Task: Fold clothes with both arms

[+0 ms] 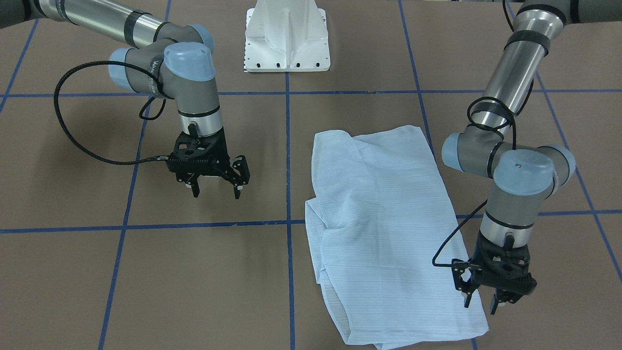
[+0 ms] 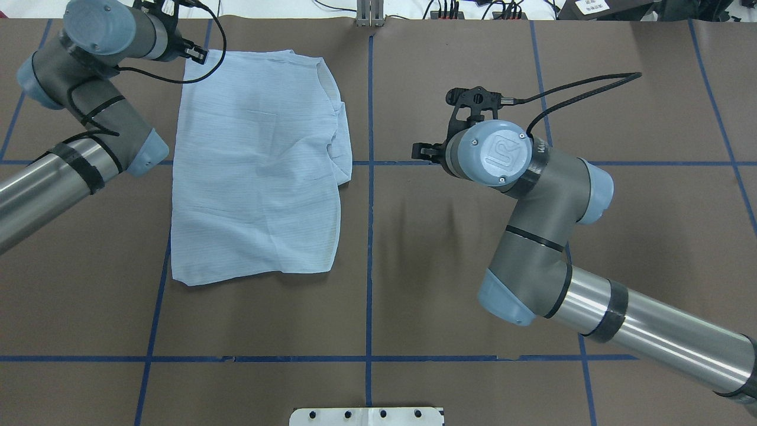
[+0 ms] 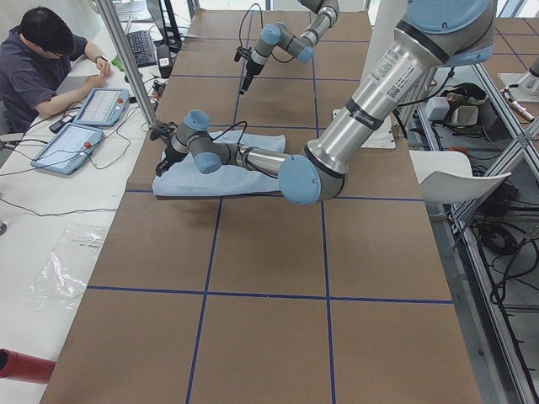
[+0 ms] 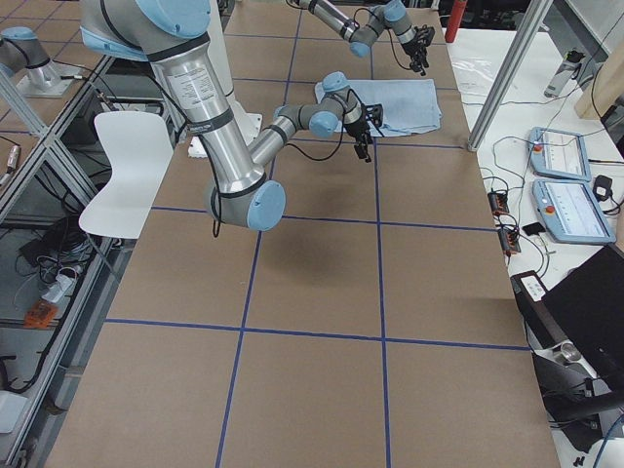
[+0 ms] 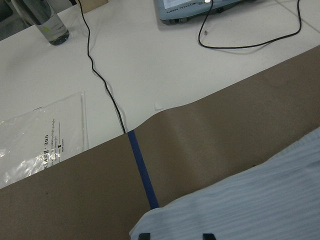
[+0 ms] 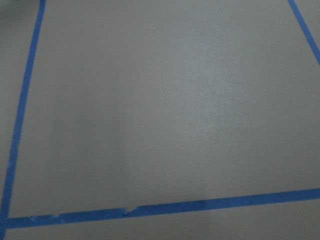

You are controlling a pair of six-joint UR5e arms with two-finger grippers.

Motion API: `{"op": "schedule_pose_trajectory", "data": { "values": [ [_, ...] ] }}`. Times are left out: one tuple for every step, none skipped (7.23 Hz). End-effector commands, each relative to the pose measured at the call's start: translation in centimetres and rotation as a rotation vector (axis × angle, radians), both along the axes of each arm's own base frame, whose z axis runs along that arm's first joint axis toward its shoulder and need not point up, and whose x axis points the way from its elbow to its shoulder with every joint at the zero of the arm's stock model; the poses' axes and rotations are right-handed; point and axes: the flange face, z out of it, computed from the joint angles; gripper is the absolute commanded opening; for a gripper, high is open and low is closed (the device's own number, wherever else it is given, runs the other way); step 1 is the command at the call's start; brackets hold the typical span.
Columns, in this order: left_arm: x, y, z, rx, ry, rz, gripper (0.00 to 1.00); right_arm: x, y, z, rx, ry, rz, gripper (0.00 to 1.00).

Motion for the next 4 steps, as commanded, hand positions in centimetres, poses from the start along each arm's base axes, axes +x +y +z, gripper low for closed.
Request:
{"op": "schedule_pose_trajectory", "data": {
  "values": [
    [-2.2,2.8,1.1,0.022,0.031,0.006,1.00,-6.3,-0.9,-5.8,-0.117,-0.110,0.127,0.99],
    [-2.7,3.4,1.5,0.021,0.034,0.003,1.00,-9.9,-0.7,-7.2,-0.184,-0.146,0.213,0.96],
    [-2.7,3.5,1.6,0.020,0.033,0.003,1.00,-13.5,0.1,-8.4,-0.254,-0.174,0.277,0.90],
    [-2.6,3.5,1.4,0.022,0.038,0.001,1.00,-15.4,0.1,-9.2,-0.282,-0.195,0.346,0.78]
  ]
}}
